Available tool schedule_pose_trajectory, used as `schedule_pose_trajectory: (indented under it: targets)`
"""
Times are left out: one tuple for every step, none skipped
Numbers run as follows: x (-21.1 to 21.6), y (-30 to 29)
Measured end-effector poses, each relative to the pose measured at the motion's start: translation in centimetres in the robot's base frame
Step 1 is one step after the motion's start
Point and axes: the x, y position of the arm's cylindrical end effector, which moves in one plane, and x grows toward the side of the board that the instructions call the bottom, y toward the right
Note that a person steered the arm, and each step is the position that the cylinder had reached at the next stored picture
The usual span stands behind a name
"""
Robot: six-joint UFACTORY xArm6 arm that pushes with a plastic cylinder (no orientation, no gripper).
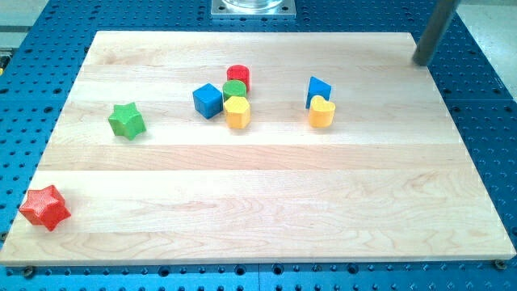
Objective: Separate the blue triangle from the yellow heart
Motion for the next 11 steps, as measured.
schedule_pose_trajectory:
  targets:
    - [1.4, -0.9]
    - [5.0, -8.5]
    - [9.1, -14.5]
    - [9.2, -15.1]
    - [9.6, -15.4]
    - [7.7, -16.2]
    - [4.3, -16.2]
    - [0.8, -16.2]
    - [-2.3, -15.6]
    - [-4.0, -13.7]
    - [-2.9, -20.1]
